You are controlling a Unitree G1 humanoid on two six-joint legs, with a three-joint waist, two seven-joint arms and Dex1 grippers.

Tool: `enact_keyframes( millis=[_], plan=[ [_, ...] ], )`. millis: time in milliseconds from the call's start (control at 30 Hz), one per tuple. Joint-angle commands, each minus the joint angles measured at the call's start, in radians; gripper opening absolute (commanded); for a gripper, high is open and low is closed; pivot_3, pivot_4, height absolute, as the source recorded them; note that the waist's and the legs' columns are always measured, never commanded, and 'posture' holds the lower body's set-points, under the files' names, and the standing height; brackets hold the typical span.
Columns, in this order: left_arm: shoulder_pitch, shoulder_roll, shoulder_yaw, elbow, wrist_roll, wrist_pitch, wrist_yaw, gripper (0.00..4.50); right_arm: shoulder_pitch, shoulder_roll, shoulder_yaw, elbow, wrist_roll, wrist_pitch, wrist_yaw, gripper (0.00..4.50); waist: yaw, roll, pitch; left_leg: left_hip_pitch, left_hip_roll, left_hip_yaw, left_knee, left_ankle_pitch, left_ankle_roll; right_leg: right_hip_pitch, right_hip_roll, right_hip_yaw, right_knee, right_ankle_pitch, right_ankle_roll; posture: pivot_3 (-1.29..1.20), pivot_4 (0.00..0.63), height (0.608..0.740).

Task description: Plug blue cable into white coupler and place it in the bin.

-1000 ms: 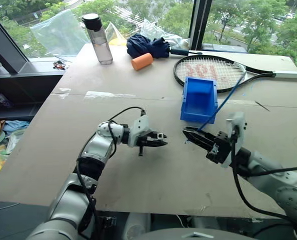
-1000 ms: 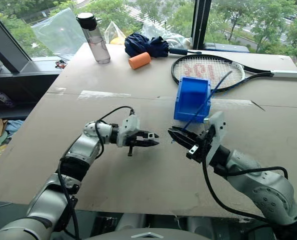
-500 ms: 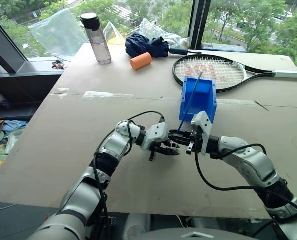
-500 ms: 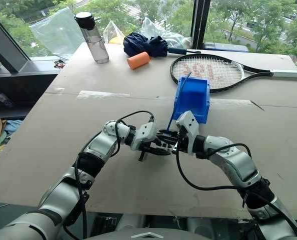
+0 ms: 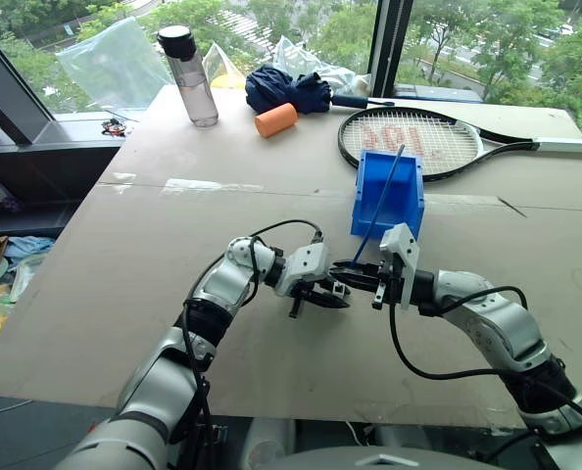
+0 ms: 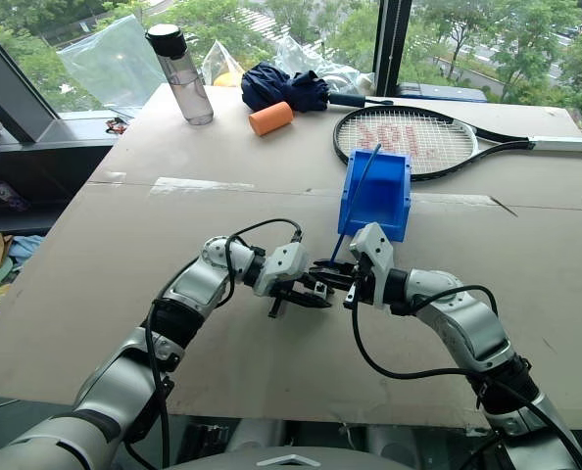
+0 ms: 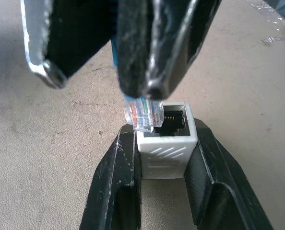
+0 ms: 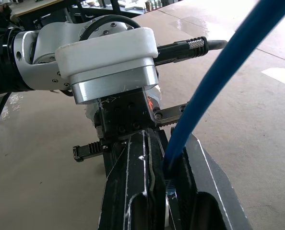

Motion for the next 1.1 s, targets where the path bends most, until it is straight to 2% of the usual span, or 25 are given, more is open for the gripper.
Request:
enact_keyframes(
  millis=[33, 1100],
  plan=[
    [-0.017, 0.005, 0.014, -0.021, -0.007, -0.017, -0.006, 0.58, 0.011, 0.004, -0.019, -0.023, -0.003, 0.015, 0.020, 0.00, 0.000, 0.000, 0.000, 0.000, 0.000, 0.000, 0.000, 0.000, 0.000, 0.000, 0.000, 0.000, 0.000, 0.000, 0.000, 0.00, 0.150, 0.740],
    [-0.012, -0.006, 0.016, -0.019, -0.012, -0.019, -0.012, 0.58, 0.014, -0.009, -0.010, -0.072, -0.062, 0.057, 0.081, 0.00, 0.000, 0.000, 0.000, 0.000, 0.000, 0.000, 0.000, 0.000, 0.000, 0.000, 0.000, 0.000, 0.000, 0.000, 0.000, 0.00, 0.150, 0.740]
  ],
)
